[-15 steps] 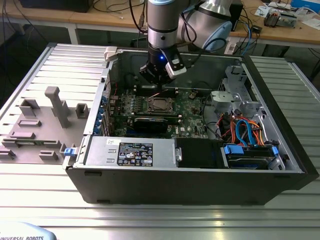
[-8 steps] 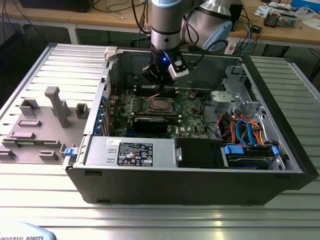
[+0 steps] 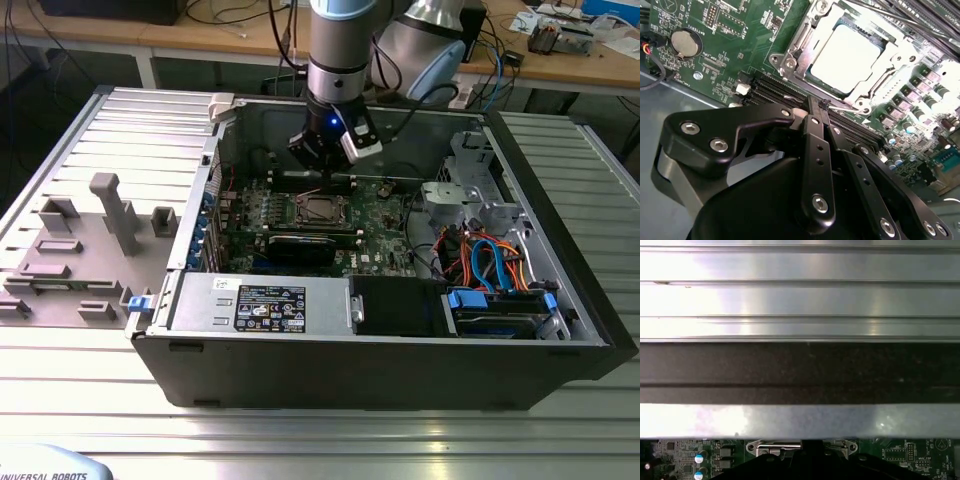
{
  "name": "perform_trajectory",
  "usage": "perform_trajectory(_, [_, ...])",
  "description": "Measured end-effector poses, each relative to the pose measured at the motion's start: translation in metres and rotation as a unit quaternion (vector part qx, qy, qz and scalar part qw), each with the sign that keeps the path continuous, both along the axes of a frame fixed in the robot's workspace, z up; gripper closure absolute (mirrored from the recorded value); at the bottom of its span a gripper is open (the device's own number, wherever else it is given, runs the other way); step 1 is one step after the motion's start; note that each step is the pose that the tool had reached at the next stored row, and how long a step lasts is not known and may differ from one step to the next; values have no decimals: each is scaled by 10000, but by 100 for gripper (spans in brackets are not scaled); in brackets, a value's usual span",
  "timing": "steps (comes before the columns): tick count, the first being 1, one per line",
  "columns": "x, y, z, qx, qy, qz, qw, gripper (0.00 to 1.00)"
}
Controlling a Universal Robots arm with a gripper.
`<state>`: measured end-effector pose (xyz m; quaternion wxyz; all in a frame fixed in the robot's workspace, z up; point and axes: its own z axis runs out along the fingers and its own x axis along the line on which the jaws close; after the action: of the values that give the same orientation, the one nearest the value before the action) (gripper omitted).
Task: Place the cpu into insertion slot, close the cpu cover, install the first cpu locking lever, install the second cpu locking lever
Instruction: 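Install the first cpu locking lever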
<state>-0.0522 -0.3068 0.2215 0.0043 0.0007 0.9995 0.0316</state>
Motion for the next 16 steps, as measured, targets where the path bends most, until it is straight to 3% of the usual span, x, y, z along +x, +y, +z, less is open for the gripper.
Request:
perform_trajectory(9, [52, 0, -44, 1, 1, 0, 10000, 89])
perform_trajectory(16, [74, 0, -108, 9, 34, -29, 10000, 89])
